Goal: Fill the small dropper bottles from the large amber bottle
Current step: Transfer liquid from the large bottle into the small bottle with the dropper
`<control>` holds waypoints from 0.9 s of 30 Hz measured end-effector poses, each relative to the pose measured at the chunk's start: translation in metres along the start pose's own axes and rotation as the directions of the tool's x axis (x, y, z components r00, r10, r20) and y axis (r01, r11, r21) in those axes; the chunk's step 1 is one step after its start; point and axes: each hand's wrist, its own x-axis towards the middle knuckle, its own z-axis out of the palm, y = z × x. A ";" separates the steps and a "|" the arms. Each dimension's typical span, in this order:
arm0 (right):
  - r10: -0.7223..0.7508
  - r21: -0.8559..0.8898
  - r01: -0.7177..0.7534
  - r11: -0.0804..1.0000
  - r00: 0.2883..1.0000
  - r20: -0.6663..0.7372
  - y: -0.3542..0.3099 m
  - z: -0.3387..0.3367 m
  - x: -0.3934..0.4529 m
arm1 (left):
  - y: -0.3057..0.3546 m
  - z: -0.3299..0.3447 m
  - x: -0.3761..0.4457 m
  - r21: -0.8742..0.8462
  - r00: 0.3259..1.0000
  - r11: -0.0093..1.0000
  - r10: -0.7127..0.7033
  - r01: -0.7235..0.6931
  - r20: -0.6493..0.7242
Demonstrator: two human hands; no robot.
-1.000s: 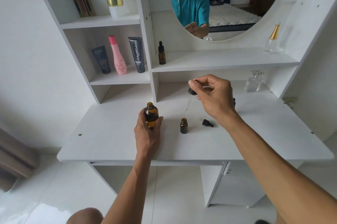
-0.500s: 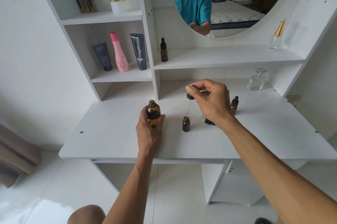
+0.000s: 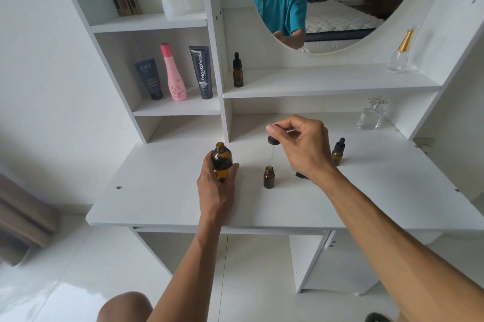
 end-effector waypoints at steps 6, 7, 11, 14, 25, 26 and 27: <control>-0.013 -0.023 0.013 1.000 1.000 -0.001 0.001 0.000 0.000 | 0.001 0.000 -0.001 0.003 1.000 1.000 0.005 -0.005 0.001; -0.015 -0.027 0.015 1.000 1.000 0.000 0.001 0.000 0.000 | 0.001 0.000 -0.001 0.004 1.000 1.000 0.004 -0.004 0.003; -0.024 -0.049 0.025 0.998 1.000 0.008 0.002 0.001 0.000 | 0.001 0.000 -0.001 0.000 1.000 1.000 -0.003 0.003 0.006; -0.022 -0.055 0.022 0.998 1.000 0.011 0.001 0.001 0.001 | -0.001 0.000 0.000 0.000 1.000 1.000 -0.001 0.001 0.004; -0.058 -0.085 0.058 0.995 0.998 0.008 -0.003 -0.001 0.000 | -0.003 0.001 0.000 0.000 1.000 1.000 -0.001 0.001 0.007; -0.062 -0.085 0.062 0.994 0.998 0.008 -0.003 -0.001 0.000 | -0.003 0.001 0.000 -0.003 1.000 1.000 -0.002 0.002 0.006; -0.067 -0.085 0.068 0.994 0.998 0.008 -0.002 -0.001 0.000 | -0.003 0.001 0.000 -0.003 1.000 1.000 -0.005 0.005 0.006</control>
